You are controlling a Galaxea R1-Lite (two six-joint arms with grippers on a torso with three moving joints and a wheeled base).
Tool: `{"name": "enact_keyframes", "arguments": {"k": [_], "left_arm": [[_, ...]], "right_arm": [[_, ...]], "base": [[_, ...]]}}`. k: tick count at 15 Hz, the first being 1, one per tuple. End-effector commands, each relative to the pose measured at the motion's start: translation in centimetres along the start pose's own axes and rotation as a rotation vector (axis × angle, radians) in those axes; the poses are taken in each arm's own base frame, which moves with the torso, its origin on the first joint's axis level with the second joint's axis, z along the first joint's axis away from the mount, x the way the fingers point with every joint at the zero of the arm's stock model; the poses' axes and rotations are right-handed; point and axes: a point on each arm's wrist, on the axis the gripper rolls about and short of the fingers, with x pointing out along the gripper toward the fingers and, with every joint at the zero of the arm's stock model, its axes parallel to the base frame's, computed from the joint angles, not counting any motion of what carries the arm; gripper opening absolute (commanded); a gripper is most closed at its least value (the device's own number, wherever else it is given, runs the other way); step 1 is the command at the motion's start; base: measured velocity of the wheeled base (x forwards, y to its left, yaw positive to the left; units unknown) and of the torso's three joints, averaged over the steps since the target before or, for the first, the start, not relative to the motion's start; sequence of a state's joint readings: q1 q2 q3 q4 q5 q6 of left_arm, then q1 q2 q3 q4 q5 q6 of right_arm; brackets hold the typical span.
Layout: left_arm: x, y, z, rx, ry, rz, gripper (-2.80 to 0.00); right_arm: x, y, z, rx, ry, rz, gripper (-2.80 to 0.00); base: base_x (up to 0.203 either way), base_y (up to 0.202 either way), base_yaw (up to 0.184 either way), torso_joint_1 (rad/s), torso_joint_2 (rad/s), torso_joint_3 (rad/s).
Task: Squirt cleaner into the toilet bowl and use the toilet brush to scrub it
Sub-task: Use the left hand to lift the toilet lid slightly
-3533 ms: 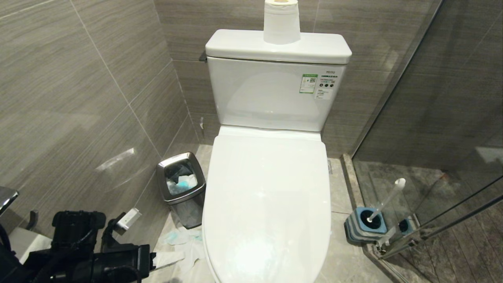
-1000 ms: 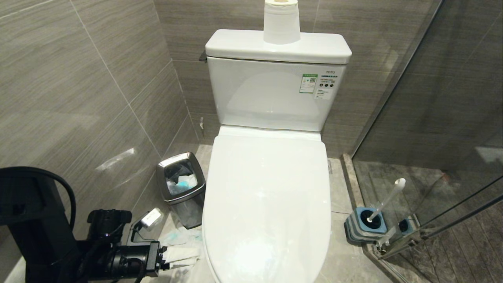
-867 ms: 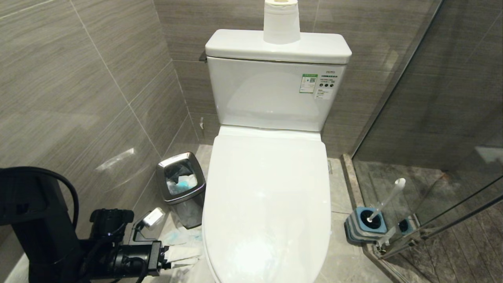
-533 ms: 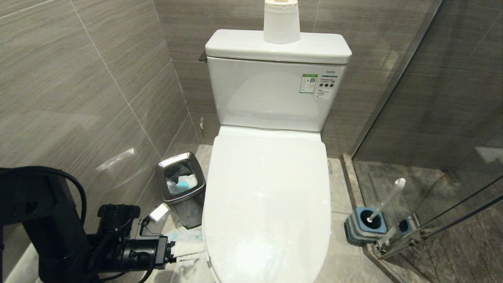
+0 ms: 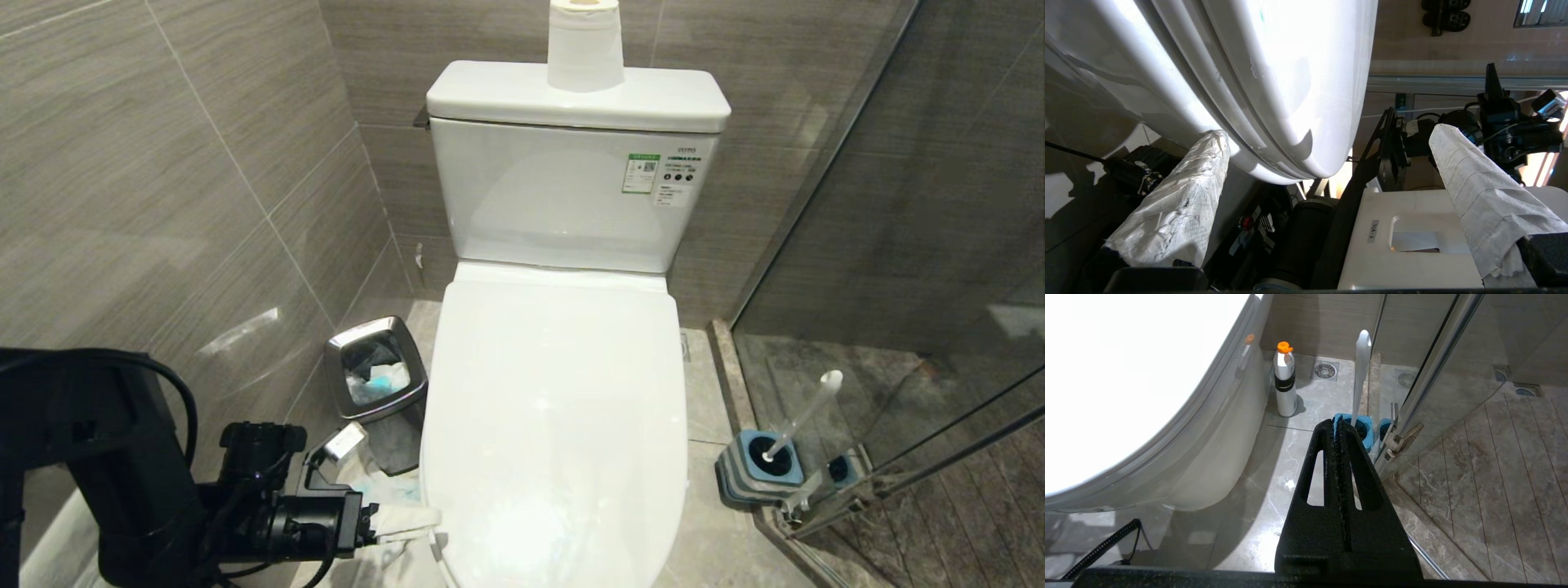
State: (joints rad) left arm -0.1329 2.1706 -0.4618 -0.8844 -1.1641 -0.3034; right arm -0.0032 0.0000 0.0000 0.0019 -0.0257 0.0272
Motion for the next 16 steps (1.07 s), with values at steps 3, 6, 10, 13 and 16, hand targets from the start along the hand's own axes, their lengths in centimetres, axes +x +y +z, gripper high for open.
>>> {"name": "enact_keyframes", "arguments": {"k": [3, 6, 10, 13, 16], "left_arm": [[0.7, -0.3, 0.4, 0.030, 0.001, 0.021, 0.00], [0.9, -0.2, 0.3, 0.030, -0.002, 0.050, 0.00], [1.0, 0.1, 0.4, 0.040, -0.017, 0.096, 0.00], [1.1, 0.3, 0.3, 0.080, -0.032, 0.160, 0.00], [1.4, 0.2, 0.0, 0.130, -0.017, 0.192, 0.00]], "right_arm": [[0.0, 0.0, 0.0, 0.000, 0.001, 0.000, -2.80], [0.0, 0.0, 0.0, -0.001, 0.001, 0.000, -2.80], [0.0, 0.0, 0.0, 0.000, 0.002, 0.000, -2.80], [0.0, 0.0, 0.0, -0.001, 0.003, -0.002, -2.80], [0.0, 0.0, 0.0, 0.000, 0.003, 0.000, -2.80]], "base": [[0.000, 0.000, 0.000, 0.000, 0.00, 0.000], [0.000, 0.000, 0.000, 0.000, 0.00, 0.000], [0.000, 0.000, 0.000, 0.000, 0.00, 0.000], [0.000, 0.000, 0.000, 0.000, 0.00, 0.000], [0.000, 0.000, 0.000, 0.000, 0.00, 0.000]]}}
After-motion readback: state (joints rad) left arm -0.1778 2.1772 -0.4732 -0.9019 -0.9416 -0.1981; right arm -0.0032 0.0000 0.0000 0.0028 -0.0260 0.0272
